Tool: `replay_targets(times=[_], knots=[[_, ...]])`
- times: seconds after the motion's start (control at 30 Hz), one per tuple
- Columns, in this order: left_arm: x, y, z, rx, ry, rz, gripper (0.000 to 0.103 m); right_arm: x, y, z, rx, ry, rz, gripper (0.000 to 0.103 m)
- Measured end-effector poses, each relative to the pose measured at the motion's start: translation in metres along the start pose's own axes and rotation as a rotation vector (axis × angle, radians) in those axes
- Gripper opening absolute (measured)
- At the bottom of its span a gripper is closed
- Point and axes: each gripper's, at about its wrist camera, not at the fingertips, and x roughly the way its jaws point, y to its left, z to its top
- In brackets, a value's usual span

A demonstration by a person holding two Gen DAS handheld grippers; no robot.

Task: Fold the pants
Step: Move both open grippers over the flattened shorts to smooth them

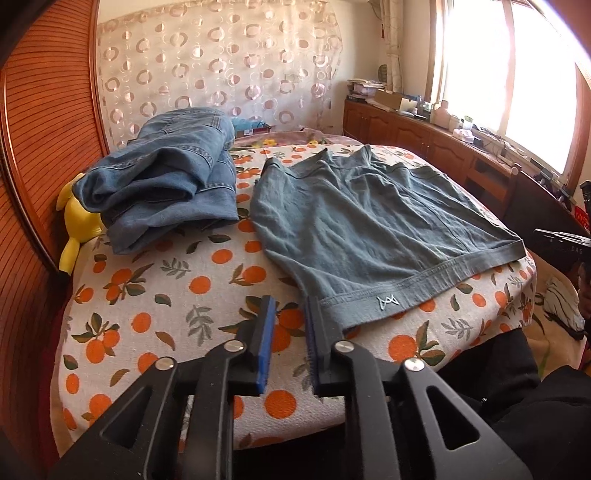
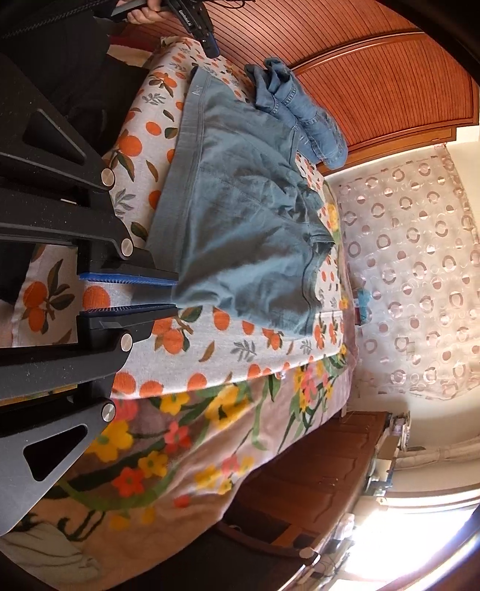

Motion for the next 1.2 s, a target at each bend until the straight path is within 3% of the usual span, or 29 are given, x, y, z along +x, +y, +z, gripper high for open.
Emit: replay_targets(times=[0.17, 0.3, 0.33, 0.47, 0.57, 0.6, 0.63, 0.67, 0.87, 1.03, 1.2], knots=[[0.008, 0.006, 0.001, -0.009, 0.004, 0.003, 0.043, 0.000, 0.002, 0.001, -0.007, -0.012, -0.010, 0.019], [0.014, 0.006, 0.002, -0.003, 0.009, 0.001, 0.049, 0.007, 0.002, 0.005, 0.015, -0.033, 0.009, 0.019], [0.015, 0.006, 0.002, -0.001, 0.012, 0.000, 0.055, 0.010, 0.002, 0.006, 0.016, -0.037, 0.015, 0.020], [0.021, 0.004, 0.012, 0.008, 0.004, -0.018, 0.056, 0.030, 0.009, 0.012, 0.005, -0.039, 0.046, 0.027], [0.029, 0.001, 0.025, 0.014, -0.009, -0.046, 0.057, 0.046, 0.016, 0.023, -0.016, -0.049, 0.060, 0.039], [0.032, 0.001, 0.030, 0.014, -0.010, -0.056, 0.060, 0.052, 0.019, 0.027, -0.026, -0.053, 0.061, 0.045], [0.035, 0.000, 0.034, 0.014, -0.015, -0.063, 0.074, 0.059, 0.023, 0.032, -0.040, -0.056, 0.063, 0.047], [0.037, -0.001, 0.039, 0.014, -0.028, -0.068, 0.080, 0.065, 0.026, 0.036, -0.051, -0.059, 0.062, 0.048], [0.052, -0.007, 0.075, 0.055, -0.067, -0.058, 0.080, 0.109, 0.040, 0.051, -0.100, -0.033, 0.068, 0.049], [0.073, -0.003, 0.107, 0.071, -0.050, -0.061, 0.080, 0.136, 0.050, 0.051, -0.112, 0.016, 0.046, 0.049], [0.100, 0.004, 0.130, 0.066, -0.027, -0.053, 0.068, 0.143, 0.048, 0.053, -0.096, 0.020, 0.041, 0.049]])
